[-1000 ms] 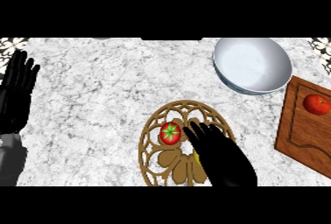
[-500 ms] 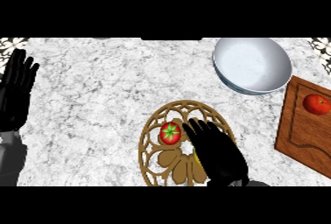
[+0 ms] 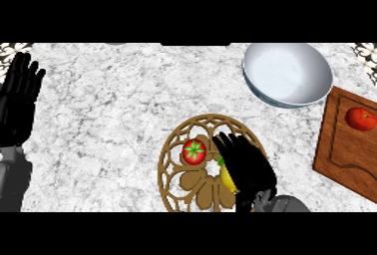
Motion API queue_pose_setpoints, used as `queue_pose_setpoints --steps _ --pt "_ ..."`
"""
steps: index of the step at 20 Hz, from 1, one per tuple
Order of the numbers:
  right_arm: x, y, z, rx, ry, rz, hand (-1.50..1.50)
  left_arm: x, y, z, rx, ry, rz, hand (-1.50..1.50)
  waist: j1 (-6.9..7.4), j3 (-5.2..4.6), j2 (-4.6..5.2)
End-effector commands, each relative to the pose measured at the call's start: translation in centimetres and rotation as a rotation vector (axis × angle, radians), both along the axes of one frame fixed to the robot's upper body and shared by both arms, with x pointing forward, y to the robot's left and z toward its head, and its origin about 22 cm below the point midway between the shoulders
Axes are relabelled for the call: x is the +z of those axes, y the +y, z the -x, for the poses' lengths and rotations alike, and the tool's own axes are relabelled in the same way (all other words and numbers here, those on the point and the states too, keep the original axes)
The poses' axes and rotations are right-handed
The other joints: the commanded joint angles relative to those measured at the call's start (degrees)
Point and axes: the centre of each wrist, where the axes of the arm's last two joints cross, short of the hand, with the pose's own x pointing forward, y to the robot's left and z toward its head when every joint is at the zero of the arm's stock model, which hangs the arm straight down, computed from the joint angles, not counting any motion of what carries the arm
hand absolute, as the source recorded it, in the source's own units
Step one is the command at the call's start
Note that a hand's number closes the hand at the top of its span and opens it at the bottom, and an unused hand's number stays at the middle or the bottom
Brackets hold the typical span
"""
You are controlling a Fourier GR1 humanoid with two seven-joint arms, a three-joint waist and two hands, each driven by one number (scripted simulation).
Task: Pick the lemon from the placemat and place it in the bowl
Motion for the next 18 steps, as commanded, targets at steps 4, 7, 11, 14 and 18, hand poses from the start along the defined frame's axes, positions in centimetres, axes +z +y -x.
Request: queue_pose_setpoints --steps 4,7,11,14,18 --pt "-1.3 0.7 -0.7 -0.044 0.021 0.018 -1.50 -0.7 0.9 1.0 0.004 -0.005 0.000 0.00 0.02 -0.02 -0.02" --pt "-1.6 -1.5 0.6 0.023 -0.030 0.034 1.50 -1.8 0.9 2.4 0.000 -0.004 -0.007 0.00 0.07 -0.01 -0.07" --pt "-2.7 -1.7 -0.8 0.040 -0.101 -0.017 1.50 -1.3 -1.1 0.5 -0.002 -0.004 0.007 0.00 -0.04 -0.01 -0.02" --pt "-2.6 -0.7 0.1 0.068 -0.132 -0.014 1.50 -2.3 0.4 -0.2 0.015 0.003 0.000 0.00 -0.19 -0.02 0.00" --pt "0.1 -9.0 -5.6 0.049 -0.181 -0.025 1.50 -1.1 0.2 0.1 0.000 -0.012 -0.007 0.00 0.15 0.03 0.33"
